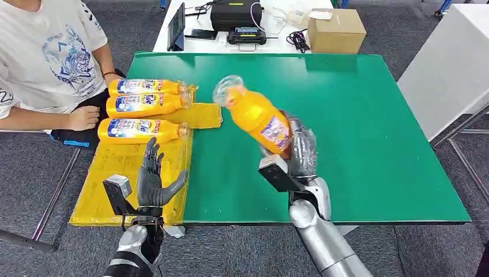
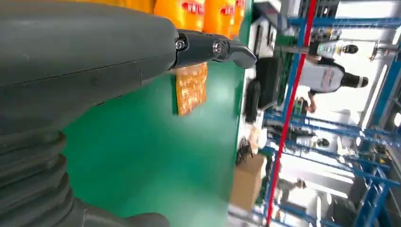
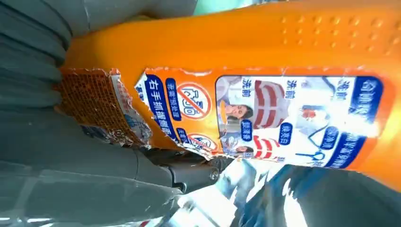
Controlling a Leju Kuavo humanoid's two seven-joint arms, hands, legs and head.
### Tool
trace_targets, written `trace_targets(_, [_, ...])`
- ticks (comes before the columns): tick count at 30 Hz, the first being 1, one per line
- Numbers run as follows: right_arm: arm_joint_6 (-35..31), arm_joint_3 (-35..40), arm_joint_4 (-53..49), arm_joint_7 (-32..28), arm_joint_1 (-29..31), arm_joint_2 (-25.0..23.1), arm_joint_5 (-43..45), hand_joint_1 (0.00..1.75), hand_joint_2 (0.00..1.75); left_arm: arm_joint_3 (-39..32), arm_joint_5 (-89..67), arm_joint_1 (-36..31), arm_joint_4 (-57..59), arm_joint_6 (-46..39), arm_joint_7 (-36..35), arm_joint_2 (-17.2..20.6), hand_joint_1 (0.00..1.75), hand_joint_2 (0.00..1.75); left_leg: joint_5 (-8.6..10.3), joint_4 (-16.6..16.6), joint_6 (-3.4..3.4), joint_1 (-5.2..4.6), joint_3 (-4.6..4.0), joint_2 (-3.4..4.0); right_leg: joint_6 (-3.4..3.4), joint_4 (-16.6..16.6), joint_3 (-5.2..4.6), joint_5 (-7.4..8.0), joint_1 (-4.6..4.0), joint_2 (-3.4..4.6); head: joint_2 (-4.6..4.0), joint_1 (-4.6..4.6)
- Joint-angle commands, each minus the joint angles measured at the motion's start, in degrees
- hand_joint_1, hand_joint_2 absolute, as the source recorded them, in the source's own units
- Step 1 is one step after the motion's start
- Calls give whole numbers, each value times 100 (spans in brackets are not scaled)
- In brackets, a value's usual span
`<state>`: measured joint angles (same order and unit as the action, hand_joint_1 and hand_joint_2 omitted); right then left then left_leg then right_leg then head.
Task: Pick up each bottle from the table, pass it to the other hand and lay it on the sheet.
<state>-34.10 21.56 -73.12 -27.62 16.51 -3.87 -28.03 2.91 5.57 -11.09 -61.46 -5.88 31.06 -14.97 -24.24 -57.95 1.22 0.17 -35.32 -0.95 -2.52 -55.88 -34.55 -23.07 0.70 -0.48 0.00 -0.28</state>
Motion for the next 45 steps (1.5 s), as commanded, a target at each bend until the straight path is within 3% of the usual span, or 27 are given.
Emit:
trace_targets(1, [69,-1355,-773,-423,-685,-477,217,175,175,435,579,-115,-129,584,-391,58,0,175,-3,0,0,-6,9,2,3,0,10,-2,5,-5,0,0])
trace_targets(13, [513,-1205,240,-789,-838,-700,223,175,175,982,1006,163,-622,1189,-620,182,0,175,-10,8,0,-5,41,21,3,13,35,-1,2,18,0,0])
trace_targets(17, [915,-790,1073,-854,-639,-949,190,175,175,1305,818,104,-646,1316,-617,299,0,175,-12,7,0,-4,44,36,4,12,36,1,2,31,0,0])
trace_targets(22, [864,-128,2033,-1013,-214,-1319,105,175,175,1385,649,-57,-308,1288,-638,260,0,175,-10,7,-2,-4,41,53,6,8,28,7,2,48,0,0])
trace_targets(45, [933,25,2129,-1001,-203,-1356,171,175,175,1314,641,-102,-221,1274,-631,271,0,175,-1,5,0,-7,23,23,0,4,16,4,6,17,0,0])
